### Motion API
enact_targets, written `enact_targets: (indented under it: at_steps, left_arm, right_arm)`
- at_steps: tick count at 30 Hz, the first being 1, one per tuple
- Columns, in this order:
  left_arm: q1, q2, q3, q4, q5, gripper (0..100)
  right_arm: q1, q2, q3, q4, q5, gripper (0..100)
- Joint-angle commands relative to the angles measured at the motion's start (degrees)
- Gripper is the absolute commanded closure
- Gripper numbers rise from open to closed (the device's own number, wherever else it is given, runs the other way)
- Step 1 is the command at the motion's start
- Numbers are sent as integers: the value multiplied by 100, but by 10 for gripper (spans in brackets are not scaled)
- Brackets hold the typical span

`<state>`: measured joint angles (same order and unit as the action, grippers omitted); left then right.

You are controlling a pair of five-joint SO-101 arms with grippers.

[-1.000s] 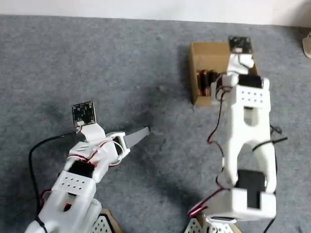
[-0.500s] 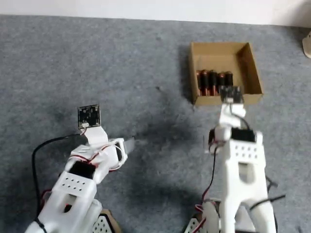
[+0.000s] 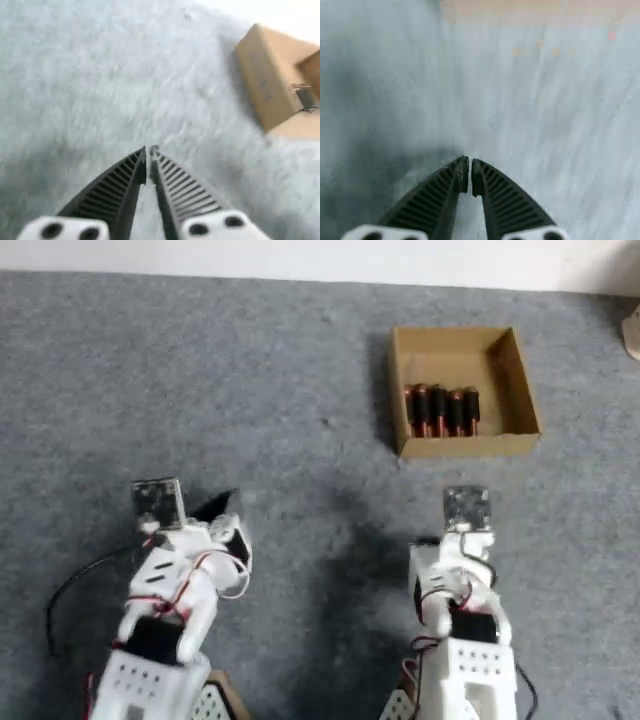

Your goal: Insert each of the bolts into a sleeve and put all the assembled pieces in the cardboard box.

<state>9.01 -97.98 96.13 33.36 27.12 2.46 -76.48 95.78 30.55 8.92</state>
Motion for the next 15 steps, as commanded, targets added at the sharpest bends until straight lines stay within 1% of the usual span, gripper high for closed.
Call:
enact_targets:
  at_steps: [1,6,9,11,15]
  left_arm:
    - [-558,-787,66,765,-26,994]
    - [-1446,-567,101,1749,-35,994]
    - [-1763,-585,101,2286,-44,994]
    - [-1859,-585,101,2558,-316,994]
    - [-1886,-585,101,2804,-1415,994]
  right_arm:
    - [-40,-1015,927,479,44,995]
    - [-66,-2026,804,2308,70,995]
    - [-66,-2466,796,3556,70,995]
    - [-40,-2730,787,3785,70,995]
    - [-13,-2853,796,3829,70,995]
